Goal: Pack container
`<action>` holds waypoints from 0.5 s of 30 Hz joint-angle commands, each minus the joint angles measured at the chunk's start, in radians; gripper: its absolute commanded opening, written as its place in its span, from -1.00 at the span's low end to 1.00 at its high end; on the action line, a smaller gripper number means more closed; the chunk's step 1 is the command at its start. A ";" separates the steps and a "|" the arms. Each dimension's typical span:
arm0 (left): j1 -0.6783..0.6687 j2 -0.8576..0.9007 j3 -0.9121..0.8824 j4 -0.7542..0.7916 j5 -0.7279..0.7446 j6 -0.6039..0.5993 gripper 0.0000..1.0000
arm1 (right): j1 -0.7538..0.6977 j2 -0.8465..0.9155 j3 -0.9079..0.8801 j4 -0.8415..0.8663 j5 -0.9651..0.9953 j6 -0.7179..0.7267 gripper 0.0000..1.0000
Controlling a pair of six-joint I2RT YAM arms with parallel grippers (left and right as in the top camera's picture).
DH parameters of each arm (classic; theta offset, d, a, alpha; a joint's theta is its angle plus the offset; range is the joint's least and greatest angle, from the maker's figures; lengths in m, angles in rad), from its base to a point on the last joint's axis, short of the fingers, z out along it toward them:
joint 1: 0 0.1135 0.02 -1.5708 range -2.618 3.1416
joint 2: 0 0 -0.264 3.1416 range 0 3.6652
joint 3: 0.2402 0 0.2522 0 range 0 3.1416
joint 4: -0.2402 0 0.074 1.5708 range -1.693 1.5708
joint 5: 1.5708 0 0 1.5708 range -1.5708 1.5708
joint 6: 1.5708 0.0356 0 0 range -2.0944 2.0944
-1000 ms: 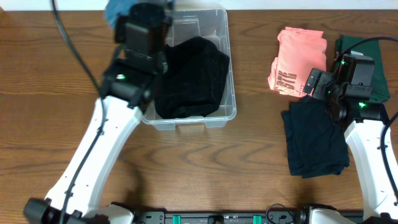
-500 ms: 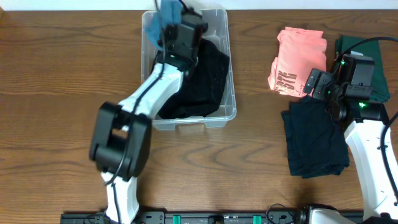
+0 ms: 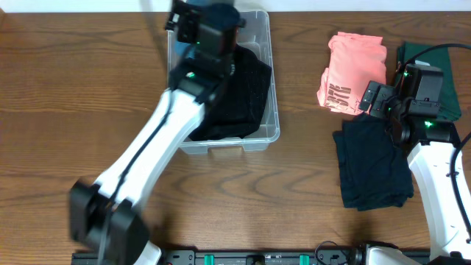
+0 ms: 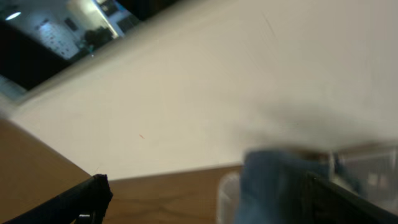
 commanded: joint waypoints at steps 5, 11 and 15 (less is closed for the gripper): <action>0.031 -0.187 0.012 -0.193 -0.029 -0.178 0.96 | -0.006 0.001 0.003 -0.001 0.004 0.010 0.99; 0.177 -0.323 0.012 -0.497 -0.028 -0.382 0.96 | -0.006 0.001 0.003 -0.001 0.004 0.010 0.99; 0.323 -0.385 0.012 -0.737 0.008 -0.550 0.96 | -0.006 0.001 0.003 -0.001 0.004 0.010 0.98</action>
